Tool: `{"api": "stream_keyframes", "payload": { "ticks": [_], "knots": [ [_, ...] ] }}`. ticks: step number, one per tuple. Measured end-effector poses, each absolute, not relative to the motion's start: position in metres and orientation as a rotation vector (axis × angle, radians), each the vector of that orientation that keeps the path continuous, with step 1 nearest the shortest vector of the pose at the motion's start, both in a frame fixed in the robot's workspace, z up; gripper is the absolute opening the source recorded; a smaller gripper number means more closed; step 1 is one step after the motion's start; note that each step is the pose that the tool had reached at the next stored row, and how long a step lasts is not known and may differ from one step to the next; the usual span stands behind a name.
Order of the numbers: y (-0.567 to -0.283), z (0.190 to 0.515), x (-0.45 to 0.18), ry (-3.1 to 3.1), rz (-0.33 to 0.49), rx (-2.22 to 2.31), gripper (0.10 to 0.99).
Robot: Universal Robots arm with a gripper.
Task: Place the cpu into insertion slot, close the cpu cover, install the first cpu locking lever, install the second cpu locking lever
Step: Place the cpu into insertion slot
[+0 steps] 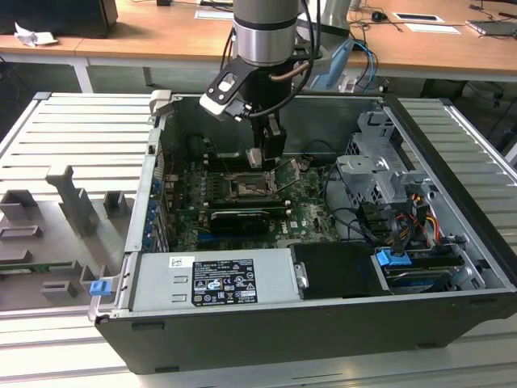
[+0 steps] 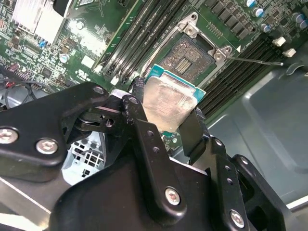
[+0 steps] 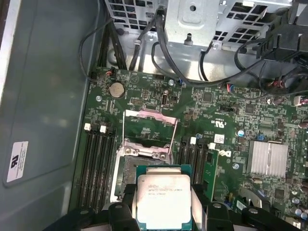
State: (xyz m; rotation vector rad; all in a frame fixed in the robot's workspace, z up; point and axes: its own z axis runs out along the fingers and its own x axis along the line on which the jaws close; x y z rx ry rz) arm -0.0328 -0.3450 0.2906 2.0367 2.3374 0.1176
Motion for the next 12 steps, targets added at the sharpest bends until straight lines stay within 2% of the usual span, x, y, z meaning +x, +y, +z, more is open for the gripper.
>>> {"api": "stream_keyframes", "payload": {
  "ticks": [12],
  "knots": [
    [-0.345,0.267,-0.035,2.219,0.108,2.156,0.537]
  ]
}}
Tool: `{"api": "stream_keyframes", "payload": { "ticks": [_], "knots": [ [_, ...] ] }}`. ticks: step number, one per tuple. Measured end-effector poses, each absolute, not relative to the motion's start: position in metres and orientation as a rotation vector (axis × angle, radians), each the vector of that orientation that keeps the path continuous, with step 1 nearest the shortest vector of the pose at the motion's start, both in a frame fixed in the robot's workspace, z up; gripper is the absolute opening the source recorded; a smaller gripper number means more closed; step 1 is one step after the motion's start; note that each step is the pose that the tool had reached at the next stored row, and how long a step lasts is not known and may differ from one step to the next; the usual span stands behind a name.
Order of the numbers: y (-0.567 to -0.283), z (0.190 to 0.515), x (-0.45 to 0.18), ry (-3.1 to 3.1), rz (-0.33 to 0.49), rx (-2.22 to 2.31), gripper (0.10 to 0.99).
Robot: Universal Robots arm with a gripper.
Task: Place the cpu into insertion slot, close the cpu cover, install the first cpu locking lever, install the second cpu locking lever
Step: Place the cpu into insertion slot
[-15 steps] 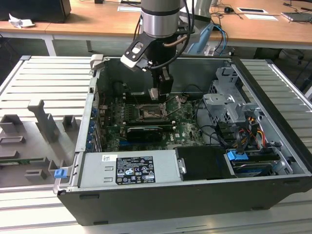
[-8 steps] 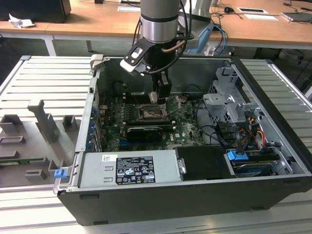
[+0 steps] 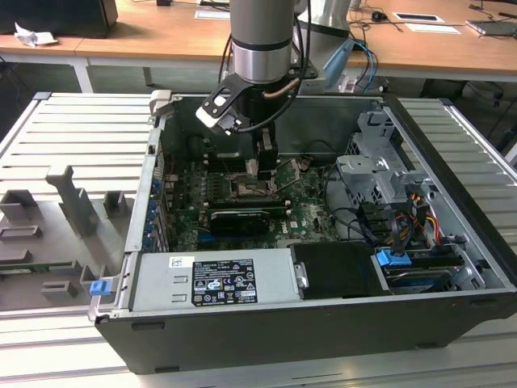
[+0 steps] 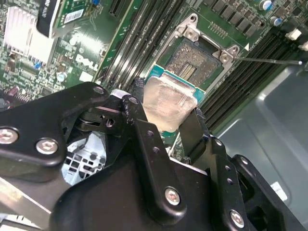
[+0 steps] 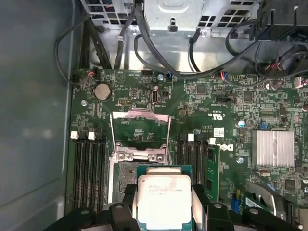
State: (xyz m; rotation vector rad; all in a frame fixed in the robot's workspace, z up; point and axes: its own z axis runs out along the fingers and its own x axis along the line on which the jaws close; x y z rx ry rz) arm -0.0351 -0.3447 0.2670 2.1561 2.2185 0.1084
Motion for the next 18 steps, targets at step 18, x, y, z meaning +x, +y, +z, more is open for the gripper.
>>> {"api": "stream_keyframes", "payload": {
  "ticks": [18],
  "knots": [
    [-0.326,0.228,-0.047,2.219,0.108,2.156,0.537]
  ]
}}
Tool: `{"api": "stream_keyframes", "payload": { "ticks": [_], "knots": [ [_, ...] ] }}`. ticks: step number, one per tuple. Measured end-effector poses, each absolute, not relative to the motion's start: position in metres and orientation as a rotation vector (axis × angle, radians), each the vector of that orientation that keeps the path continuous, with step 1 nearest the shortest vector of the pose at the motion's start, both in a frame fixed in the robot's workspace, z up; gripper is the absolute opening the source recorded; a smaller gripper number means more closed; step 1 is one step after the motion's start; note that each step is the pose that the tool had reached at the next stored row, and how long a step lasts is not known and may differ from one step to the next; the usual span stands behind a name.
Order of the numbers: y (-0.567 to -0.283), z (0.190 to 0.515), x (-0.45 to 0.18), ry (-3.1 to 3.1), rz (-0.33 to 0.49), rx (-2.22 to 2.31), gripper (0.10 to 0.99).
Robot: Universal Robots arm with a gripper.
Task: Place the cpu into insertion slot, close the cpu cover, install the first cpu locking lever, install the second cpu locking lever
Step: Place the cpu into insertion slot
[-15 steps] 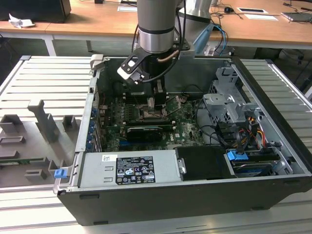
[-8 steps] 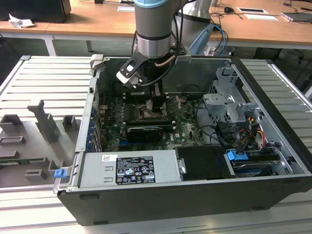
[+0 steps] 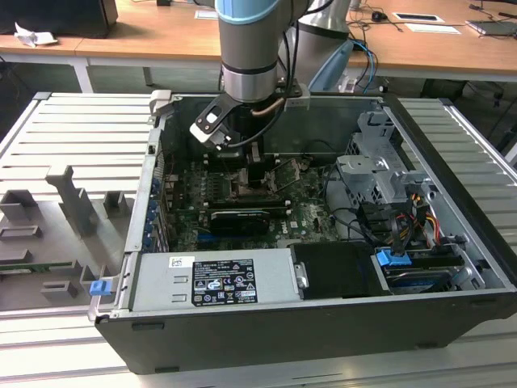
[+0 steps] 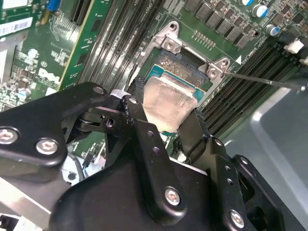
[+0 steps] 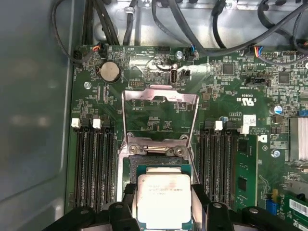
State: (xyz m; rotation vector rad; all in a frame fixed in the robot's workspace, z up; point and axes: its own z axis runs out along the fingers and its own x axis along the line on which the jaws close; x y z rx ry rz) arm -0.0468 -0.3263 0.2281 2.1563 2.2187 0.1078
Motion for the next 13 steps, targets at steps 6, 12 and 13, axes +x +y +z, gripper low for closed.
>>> {"api": "stream_keyframes", "payload": {
  "ticks": [6,12,13],
  "knots": [
    [-0.326,0.220,-0.048,2.210,0.108,2.165,0.537],
    [-0.325,0.215,-0.049,2.176,0.106,2.199,0.537],
    [-0.324,0.214,-0.049,2.176,0.105,2.199,0.537]
  ]
}}
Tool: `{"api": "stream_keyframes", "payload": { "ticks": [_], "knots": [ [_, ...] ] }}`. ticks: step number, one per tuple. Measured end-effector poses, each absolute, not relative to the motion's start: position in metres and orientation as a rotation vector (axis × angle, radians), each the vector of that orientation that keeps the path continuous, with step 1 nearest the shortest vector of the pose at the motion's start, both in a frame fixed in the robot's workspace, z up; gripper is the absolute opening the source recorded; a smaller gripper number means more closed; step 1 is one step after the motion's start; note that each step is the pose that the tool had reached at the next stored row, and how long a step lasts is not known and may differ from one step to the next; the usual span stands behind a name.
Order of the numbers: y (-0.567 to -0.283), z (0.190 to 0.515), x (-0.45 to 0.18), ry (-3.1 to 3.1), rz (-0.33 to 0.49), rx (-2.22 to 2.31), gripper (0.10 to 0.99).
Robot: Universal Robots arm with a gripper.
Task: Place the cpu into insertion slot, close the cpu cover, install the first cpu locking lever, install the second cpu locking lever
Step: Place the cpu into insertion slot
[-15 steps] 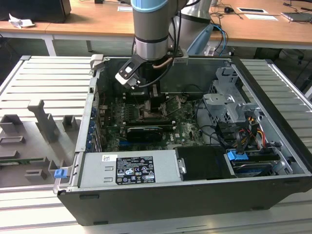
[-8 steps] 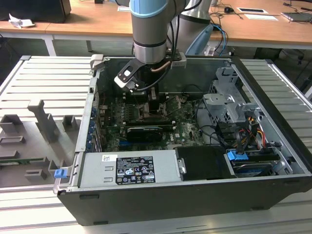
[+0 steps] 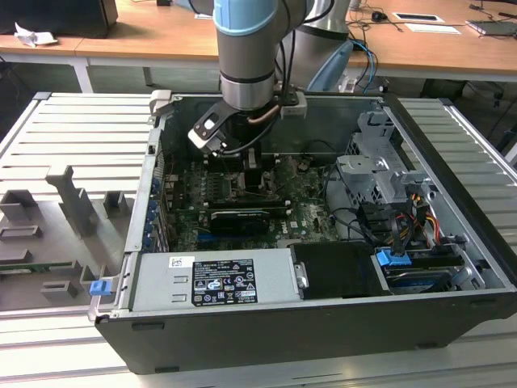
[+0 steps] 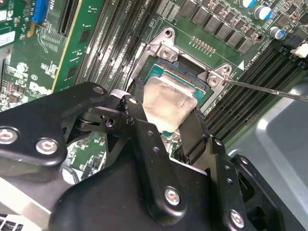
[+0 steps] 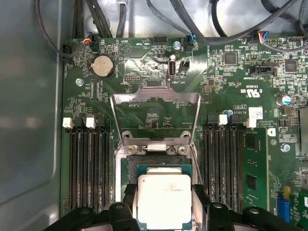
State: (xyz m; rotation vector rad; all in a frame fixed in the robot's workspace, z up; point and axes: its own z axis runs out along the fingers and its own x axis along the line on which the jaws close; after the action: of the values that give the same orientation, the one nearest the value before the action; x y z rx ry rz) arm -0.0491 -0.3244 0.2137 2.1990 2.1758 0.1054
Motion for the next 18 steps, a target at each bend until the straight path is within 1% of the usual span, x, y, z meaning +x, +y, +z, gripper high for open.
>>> {"api": "stream_keyframes", "payload": {
  "ticks": [5,16,17,18],
  "knots": [
    [-0.321,0.206,-0.047,2.177,0.101,2.202,0.537],
    [-0.320,0.199,-0.046,2.176,0.099,2.205,0.537],
    [-0.320,0.199,-0.046,2.176,0.099,2.205,0.549],
    [-0.320,0.199,-0.046,2.176,0.098,2.205,0.616]
  ]
}}
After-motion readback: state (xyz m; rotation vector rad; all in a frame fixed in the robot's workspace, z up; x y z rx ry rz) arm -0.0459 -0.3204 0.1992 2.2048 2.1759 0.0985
